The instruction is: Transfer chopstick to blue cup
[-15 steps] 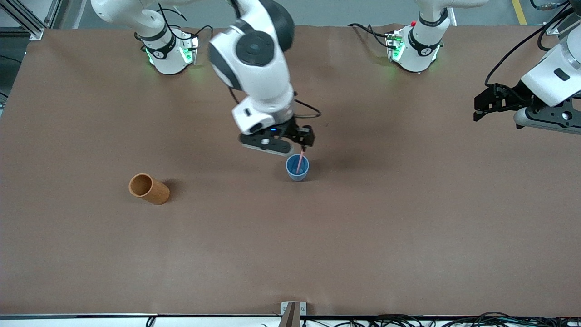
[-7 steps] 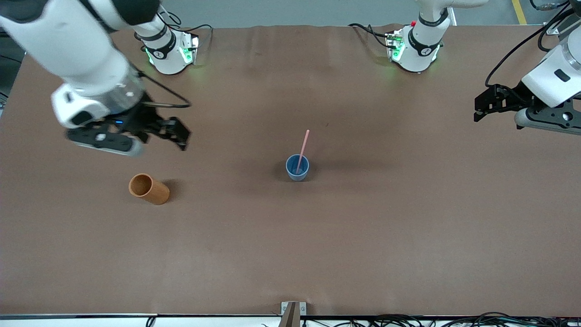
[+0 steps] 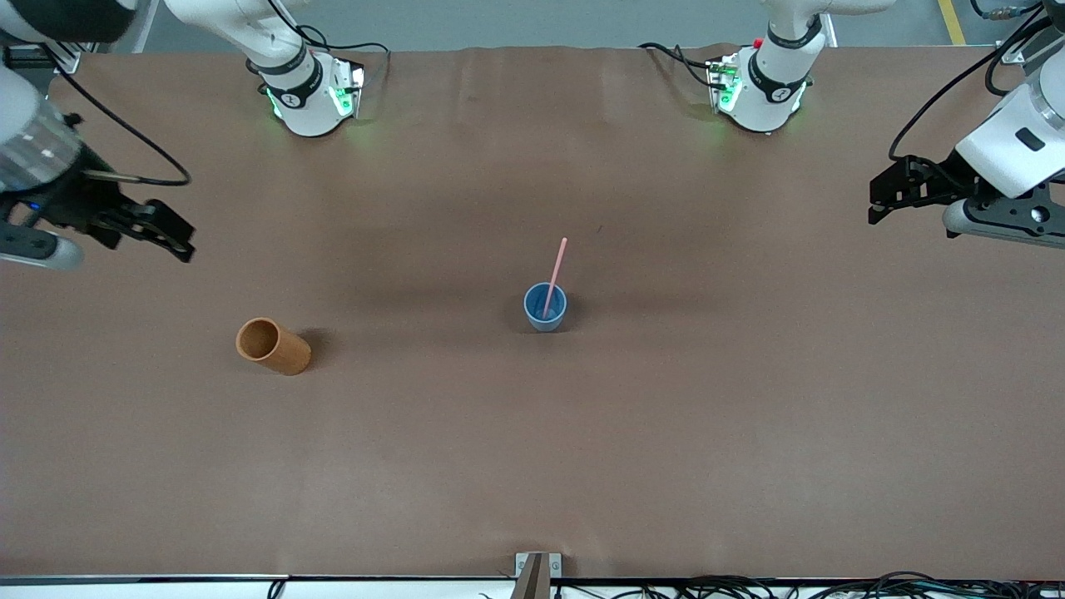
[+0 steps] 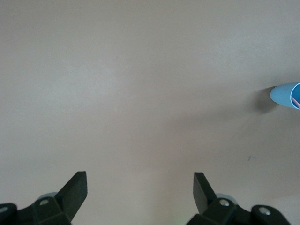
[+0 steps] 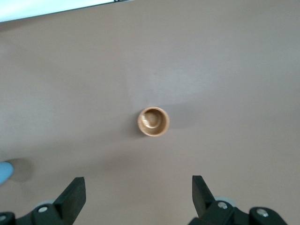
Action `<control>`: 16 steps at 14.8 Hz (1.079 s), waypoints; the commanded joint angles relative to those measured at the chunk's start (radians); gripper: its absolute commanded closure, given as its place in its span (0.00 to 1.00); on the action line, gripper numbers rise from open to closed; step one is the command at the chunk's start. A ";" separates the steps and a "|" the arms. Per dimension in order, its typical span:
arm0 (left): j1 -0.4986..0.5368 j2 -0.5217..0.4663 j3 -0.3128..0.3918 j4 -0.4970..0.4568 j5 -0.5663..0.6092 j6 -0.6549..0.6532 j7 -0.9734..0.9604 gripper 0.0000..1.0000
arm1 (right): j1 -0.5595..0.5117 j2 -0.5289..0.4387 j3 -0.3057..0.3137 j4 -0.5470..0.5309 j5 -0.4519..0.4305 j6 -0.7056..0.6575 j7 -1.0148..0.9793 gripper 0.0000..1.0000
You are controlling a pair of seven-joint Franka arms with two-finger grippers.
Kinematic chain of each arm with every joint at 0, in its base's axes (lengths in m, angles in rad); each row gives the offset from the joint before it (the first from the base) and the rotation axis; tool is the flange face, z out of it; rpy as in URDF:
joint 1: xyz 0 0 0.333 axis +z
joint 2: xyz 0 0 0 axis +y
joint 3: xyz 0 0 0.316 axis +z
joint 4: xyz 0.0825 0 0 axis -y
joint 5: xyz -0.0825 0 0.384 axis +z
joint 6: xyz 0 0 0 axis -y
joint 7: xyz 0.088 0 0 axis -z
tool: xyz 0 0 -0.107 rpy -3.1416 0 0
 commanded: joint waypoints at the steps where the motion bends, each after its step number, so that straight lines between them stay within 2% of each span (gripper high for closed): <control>1: 0.003 0.007 0.000 0.016 -0.015 0.004 -0.004 0.00 | -0.071 -0.113 0.025 -0.132 -0.010 0.033 -0.077 0.00; 5: 0.003 0.007 0.000 0.016 -0.015 0.004 -0.004 0.00 | -0.130 -0.154 0.024 -0.141 -0.009 0.004 -0.201 0.00; 9: 0.003 0.007 0.000 0.016 -0.015 0.004 -0.004 0.00 | -0.196 -0.145 0.022 -0.059 -0.001 -0.028 -0.328 0.00; 16: 0.003 0.007 0.000 0.016 -0.012 0.004 -0.004 0.00 | -0.202 -0.096 0.027 0.043 0.026 -0.100 -0.344 0.00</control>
